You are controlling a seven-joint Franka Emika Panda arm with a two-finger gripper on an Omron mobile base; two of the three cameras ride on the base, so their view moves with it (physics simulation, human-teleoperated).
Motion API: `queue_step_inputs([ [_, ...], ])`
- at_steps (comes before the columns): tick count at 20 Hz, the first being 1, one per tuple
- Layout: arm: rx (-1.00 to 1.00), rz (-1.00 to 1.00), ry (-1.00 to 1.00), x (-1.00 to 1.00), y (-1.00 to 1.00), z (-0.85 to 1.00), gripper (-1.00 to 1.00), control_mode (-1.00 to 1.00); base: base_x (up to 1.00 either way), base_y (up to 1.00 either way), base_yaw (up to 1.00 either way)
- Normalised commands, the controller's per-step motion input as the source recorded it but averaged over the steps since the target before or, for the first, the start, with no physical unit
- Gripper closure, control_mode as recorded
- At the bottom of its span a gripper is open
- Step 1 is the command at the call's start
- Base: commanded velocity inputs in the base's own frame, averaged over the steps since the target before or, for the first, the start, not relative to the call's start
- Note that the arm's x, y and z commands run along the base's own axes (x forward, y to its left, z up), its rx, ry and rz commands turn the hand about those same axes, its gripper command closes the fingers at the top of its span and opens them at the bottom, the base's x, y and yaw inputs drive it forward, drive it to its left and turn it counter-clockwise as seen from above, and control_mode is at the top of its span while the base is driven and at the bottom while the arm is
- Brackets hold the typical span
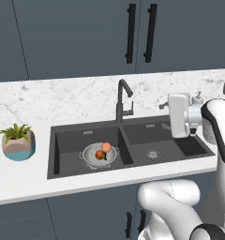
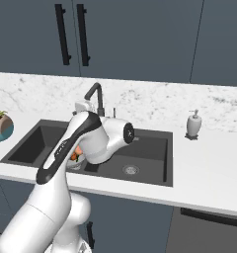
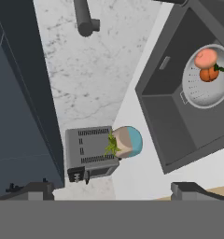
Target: Put the colander in the sink, put the orange, peach in the colander, and turn on the sink faucet and pour water over the colander.
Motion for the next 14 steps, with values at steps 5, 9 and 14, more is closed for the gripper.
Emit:
queue_step_inputs([
  [5, 0.01, 0.00, 0.09, 0.32, -0.03, 0.00, -1.00, -1.00, 0.00, 0.00, 0.00],
  [9, 0.00, 0.00, 0.05, 0.28, 0.00, 0.00, -1.00, -1.00, 0.00, 0.00, 0.00],
  [14, 0.01, 0.00, 0.01, 0.26, 0.05, -0.02, -1.00, -1.00, 0.00, 0.00, 0.00],
])
